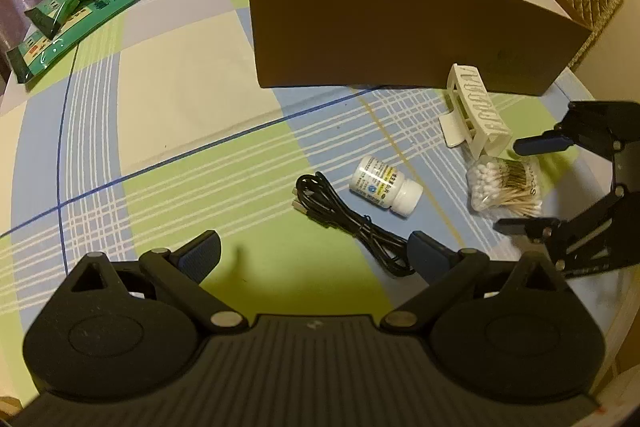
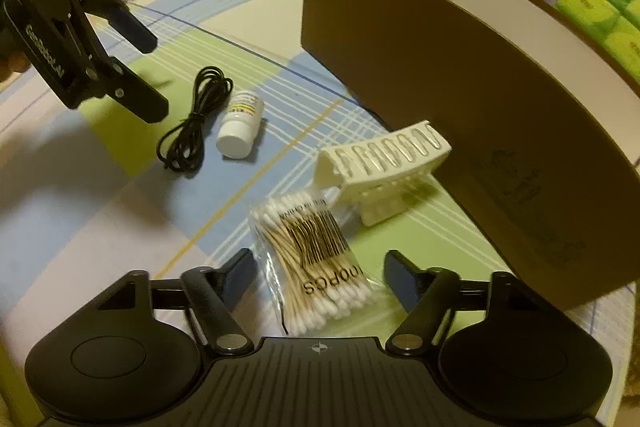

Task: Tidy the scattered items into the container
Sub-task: 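Close the right gripper on the cotton-swab bag, then lift the cotton-swab bag with the right gripper while the left lowers onto the black cable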

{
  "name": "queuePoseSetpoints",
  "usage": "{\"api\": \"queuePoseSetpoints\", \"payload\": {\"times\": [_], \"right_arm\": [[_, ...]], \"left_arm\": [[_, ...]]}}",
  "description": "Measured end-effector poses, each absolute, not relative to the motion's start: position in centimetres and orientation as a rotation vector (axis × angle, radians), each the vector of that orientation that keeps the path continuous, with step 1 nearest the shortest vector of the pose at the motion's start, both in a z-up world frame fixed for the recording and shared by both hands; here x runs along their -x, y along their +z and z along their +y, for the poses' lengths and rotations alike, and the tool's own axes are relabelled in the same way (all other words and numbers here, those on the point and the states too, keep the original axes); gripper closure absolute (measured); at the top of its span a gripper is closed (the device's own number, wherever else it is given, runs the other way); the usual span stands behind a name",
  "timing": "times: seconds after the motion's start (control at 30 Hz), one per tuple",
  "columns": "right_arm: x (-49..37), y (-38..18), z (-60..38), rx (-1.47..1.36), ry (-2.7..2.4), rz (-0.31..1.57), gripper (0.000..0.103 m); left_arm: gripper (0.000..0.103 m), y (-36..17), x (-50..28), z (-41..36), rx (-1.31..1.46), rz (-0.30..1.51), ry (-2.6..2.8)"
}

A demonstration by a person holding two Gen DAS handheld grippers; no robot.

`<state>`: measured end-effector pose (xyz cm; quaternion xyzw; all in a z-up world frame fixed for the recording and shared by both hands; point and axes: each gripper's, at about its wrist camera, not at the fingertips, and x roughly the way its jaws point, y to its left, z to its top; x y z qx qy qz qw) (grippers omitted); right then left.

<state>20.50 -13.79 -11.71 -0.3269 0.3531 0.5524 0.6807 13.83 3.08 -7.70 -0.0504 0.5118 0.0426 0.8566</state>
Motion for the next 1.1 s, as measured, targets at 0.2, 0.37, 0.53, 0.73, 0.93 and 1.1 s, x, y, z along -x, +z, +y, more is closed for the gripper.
{"api": "queuePoseSetpoints", "payload": {"times": [0.2, 0.37, 0.53, 0.73, 0.93, 1.1], "right_arm": [[-20.5, -11.5, -14.1, 0.69, 1.255, 0.871, 0.066], [-20.1, -11.3, -15.7, 0.674, 1.228, 0.899, 0.069], [-19.9, -11.0, -18.0, 0.642, 1.183, 0.934, 0.07], [-20.6, -10.6, -20.9, 0.562, 1.094, 0.98, 0.07], [-21.3, -10.2, -22.9, 0.506, 1.019, 1.002, 0.07], [-21.5, -10.1, -23.1, 0.485, 0.998, 1.005, 0.07]], "left_arm": [[0.005, -8.0, -14.0, 3.1, 0.085, 1.075, 0.045], [0.005, -8.2, -13.9, 2.6, 0.031, 1.062, -0.044], [0.005, -8.5, -13.8, 2.3, -0.051, 1.04, -0.154], [0.005, -9.2, -14.2, 1.5, -0.189, 1.043, -0.249], [0.005, -9.8, -15.1, 1.3, -0.267, 1.044, -0.29], [0.005, -10.0, -15.7, 0.9, -0.305, 1.03, -0.345]]}}
